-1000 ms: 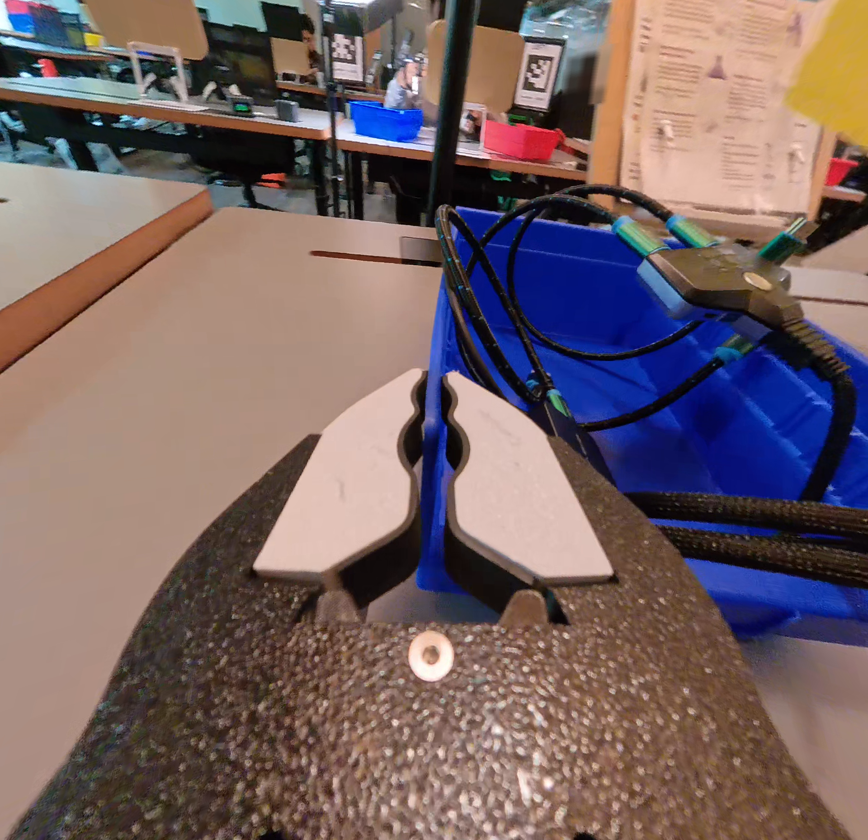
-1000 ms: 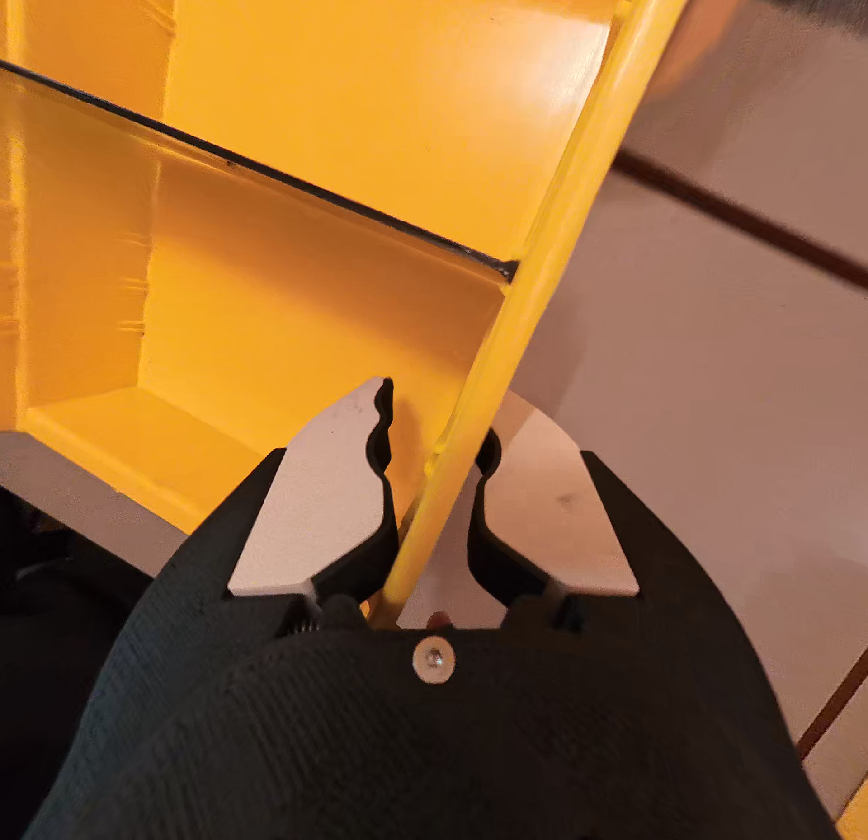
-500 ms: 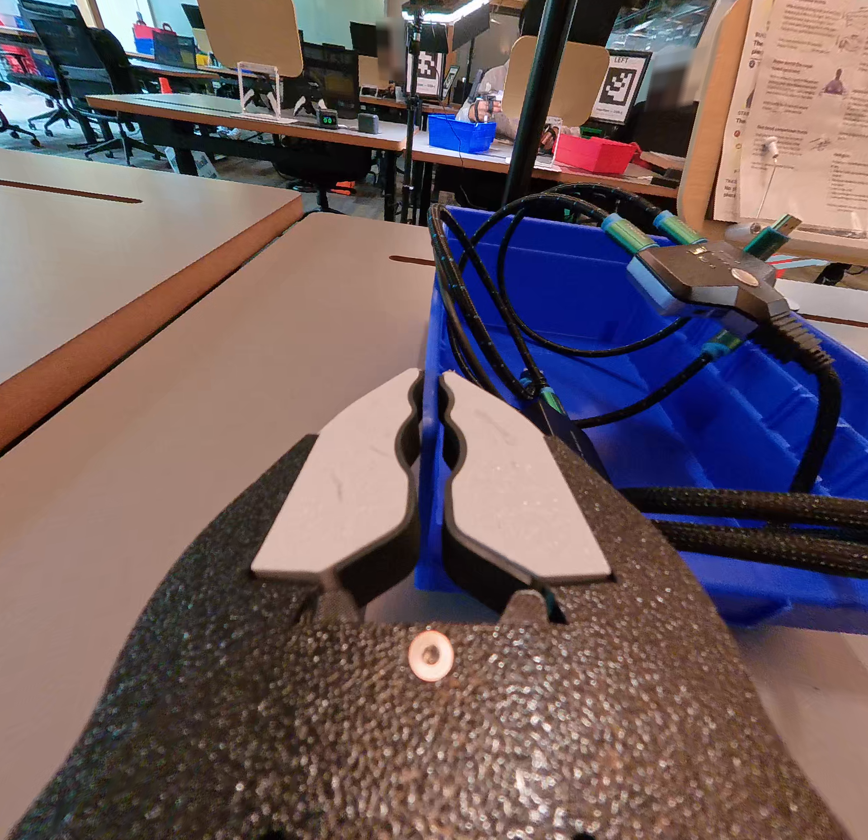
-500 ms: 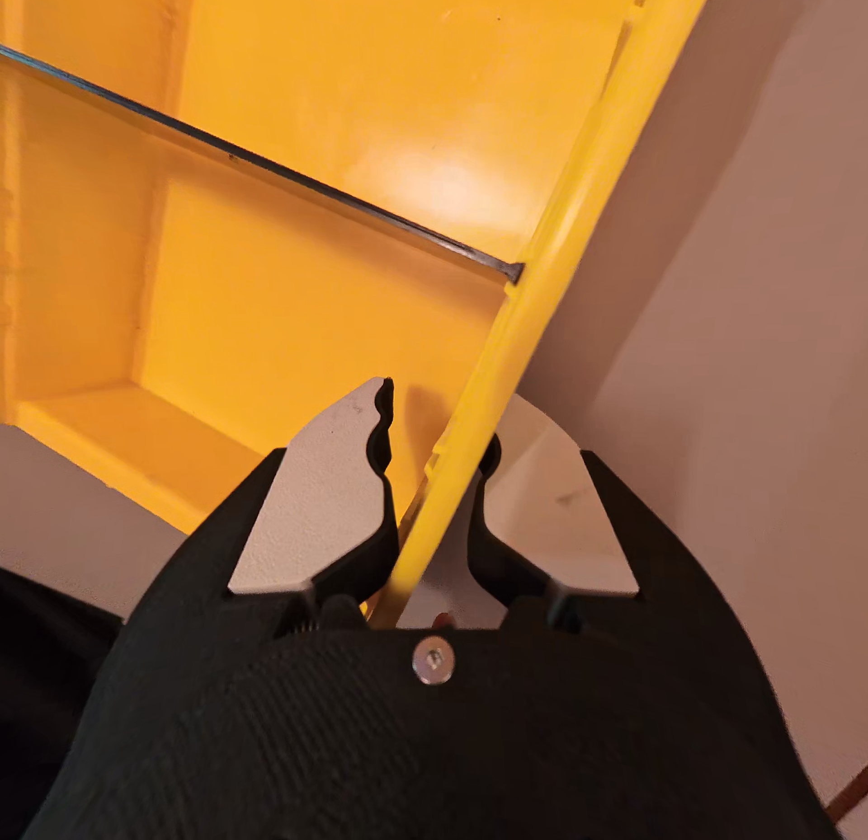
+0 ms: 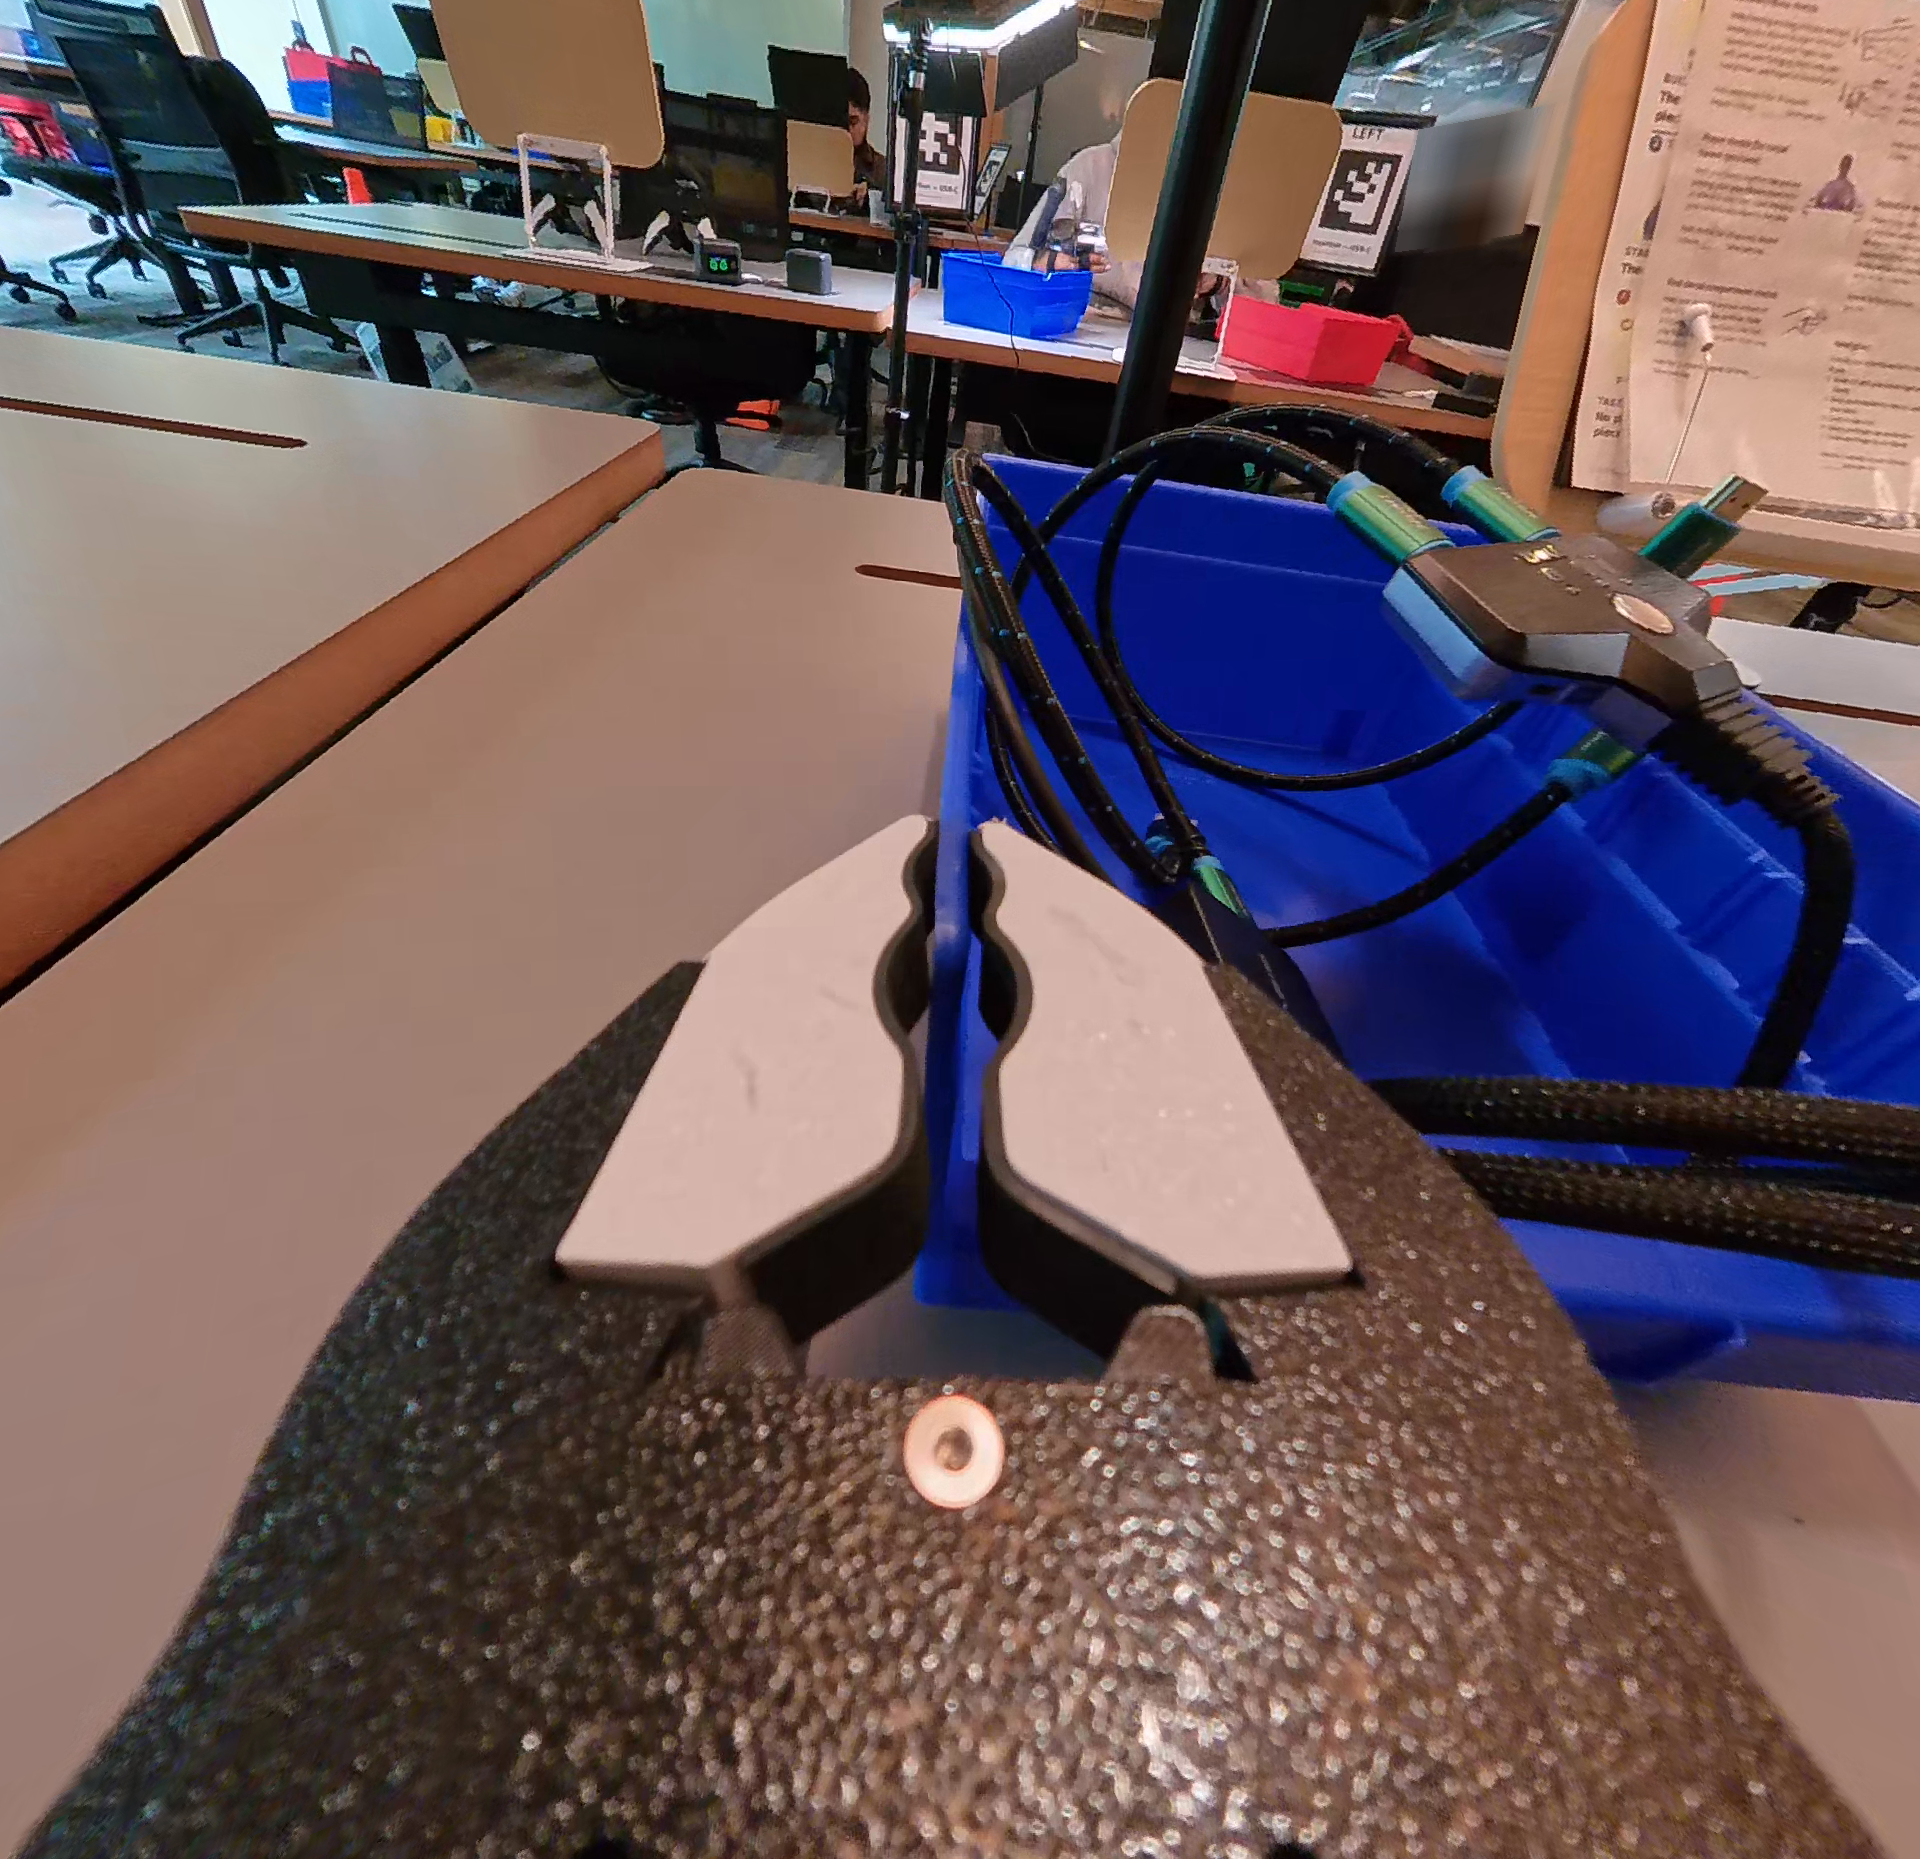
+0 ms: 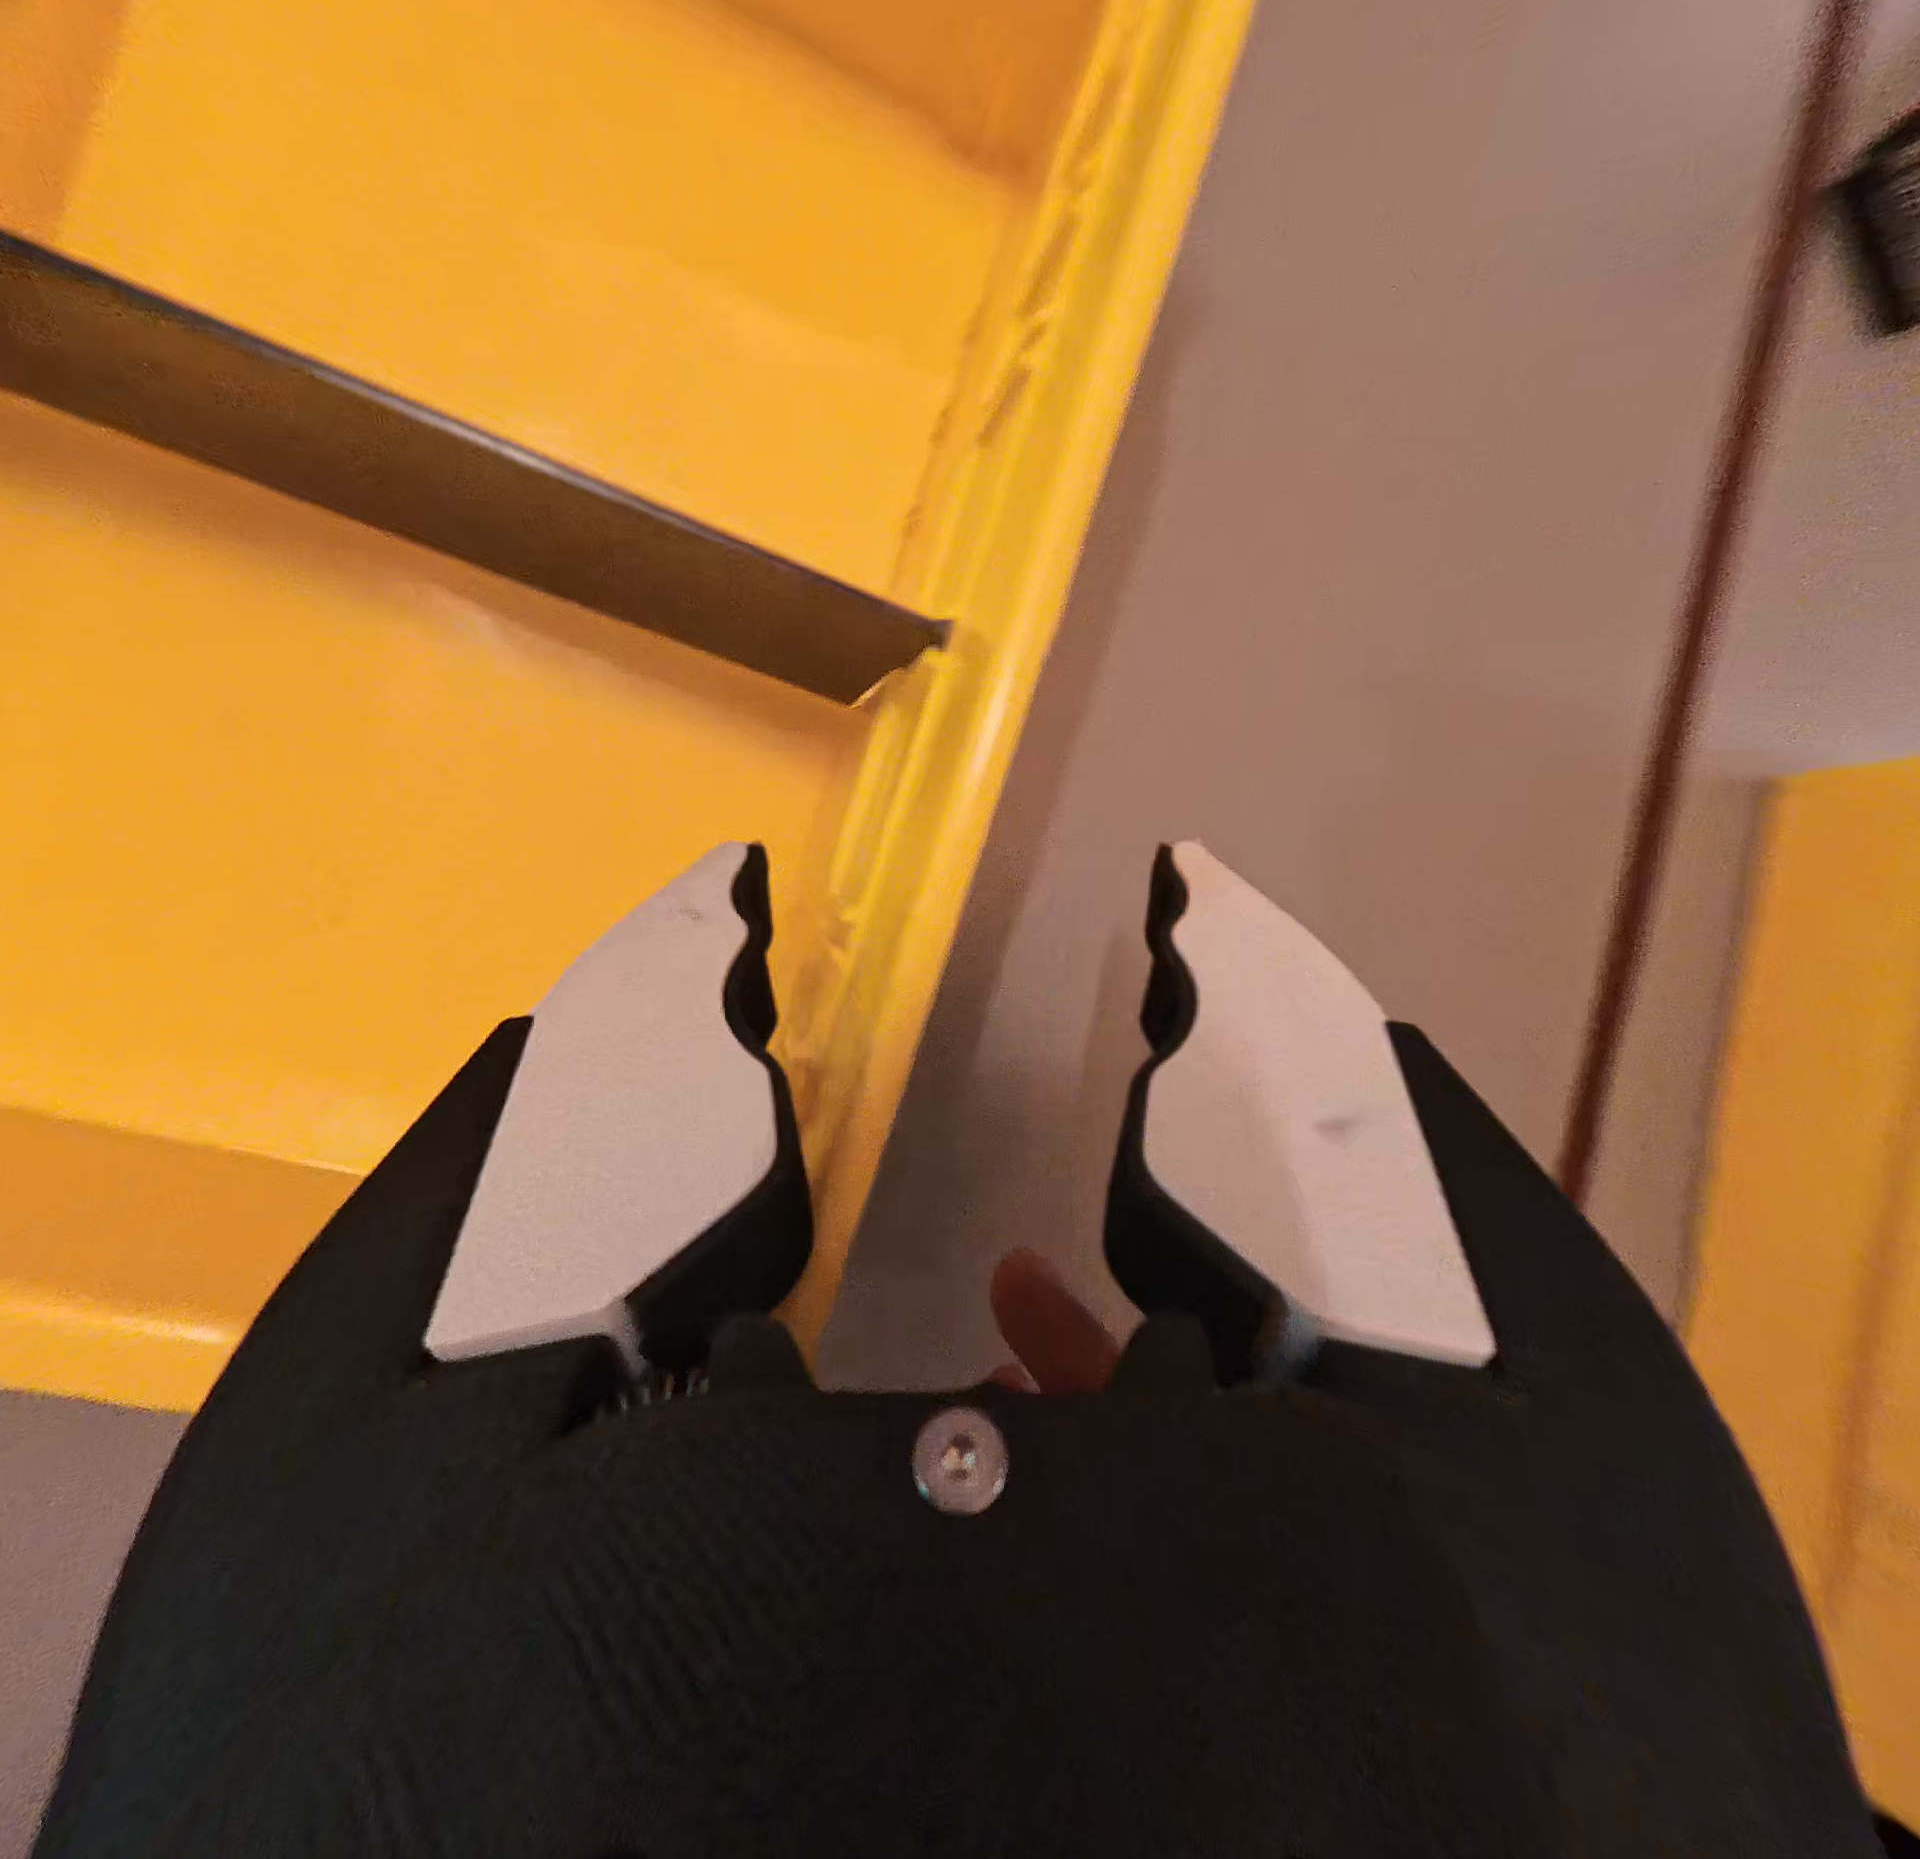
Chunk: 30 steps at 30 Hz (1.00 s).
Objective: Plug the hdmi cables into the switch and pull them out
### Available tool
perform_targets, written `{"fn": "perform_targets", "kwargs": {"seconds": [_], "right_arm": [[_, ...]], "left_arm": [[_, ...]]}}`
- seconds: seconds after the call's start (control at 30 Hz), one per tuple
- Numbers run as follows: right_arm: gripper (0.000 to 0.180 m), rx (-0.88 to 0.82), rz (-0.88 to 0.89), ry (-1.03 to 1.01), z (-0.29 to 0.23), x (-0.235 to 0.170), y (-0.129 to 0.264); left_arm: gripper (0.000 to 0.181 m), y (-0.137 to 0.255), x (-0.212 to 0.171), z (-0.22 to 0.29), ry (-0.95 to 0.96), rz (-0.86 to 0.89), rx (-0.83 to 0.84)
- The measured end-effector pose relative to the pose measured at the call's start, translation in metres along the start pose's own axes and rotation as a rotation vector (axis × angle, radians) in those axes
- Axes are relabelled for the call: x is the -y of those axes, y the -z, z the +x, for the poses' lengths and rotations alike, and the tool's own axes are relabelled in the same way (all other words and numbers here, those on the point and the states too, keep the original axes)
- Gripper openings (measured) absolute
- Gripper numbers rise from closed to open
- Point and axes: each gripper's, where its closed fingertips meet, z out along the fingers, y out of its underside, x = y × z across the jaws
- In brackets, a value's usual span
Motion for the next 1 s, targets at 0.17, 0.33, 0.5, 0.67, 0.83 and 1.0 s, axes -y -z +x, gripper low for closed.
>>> {"fn": "perform_targets", "kwargs": {"seconds": [0.17, 0.33, 0.5, 0.67, 0.83, 1.0], "right_arm": [[0.079, -0.172, 0.181, -0.032, 0.001, 0.02, 0.058], [0.072, 0.048, 0.498, -0.047, -0.092, 0.04, 0.115], [0.063, 0.205, 0.722, 0.034, -0.192, 0.017, 0.149], [0.068, 0.257, 0.721, 0.174, -0.226, -0.026, 0.164], [0.068, 0.26, 0.702, 0.184, -0.198, -0.062, 0.19], [0.068, 0.218, 0.659, 0.296, -0.19, -0.082, 0.182]], "left_arm": [[0.004, -0.001, -0.001, 0.001, 0.022, -0.014, -0.026], [0.008, -0.01, 0.003, 0.004, 0.297, 0.042, -0.143], [0.005, -0.009, 0.005, 0.005, 0.285, 0.069, -0.092], [0.004, -0.004, 0.007, 0.01, 0.223, 0.081, -0.058], [0.005, 0.005, 0.011, 0.011, 0.09, 0.117, 0.039], [0.017, 0.029, 0.066, 0.007, -0.12, 0.244, 0.159]]}}
